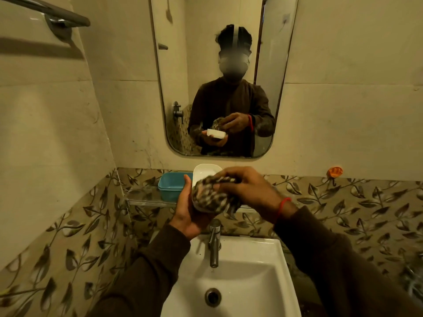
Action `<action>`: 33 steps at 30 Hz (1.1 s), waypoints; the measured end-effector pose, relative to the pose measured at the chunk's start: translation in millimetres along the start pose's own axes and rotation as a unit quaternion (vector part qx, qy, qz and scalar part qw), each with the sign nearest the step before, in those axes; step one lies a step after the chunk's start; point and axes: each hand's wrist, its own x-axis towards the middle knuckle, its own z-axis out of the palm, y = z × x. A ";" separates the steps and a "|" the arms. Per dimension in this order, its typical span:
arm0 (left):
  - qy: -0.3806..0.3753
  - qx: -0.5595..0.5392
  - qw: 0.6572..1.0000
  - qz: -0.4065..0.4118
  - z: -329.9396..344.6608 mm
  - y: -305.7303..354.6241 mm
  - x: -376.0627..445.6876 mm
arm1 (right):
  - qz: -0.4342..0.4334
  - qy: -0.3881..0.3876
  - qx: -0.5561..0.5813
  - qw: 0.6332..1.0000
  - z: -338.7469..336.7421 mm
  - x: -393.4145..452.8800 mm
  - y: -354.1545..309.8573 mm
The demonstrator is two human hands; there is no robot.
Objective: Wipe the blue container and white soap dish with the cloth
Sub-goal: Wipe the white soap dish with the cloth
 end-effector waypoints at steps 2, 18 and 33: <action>0.015 -0.032 0.999 0.011 1.8 2.9 1.1 | -0.026 0.082 0.128 0.988 -9.6 6.8 2.8; -0.004 0.129 0.989 -0.068 -9.7 6.6 -2.0 | -0.330 0.017 -0.260 0.907 25.0 -25.3 39.8; 0.037 0.230 0.951 0.203 29.8 5.2 8.0 | 0.029 0.075 0.280 0.957 26.3 4.5 49.7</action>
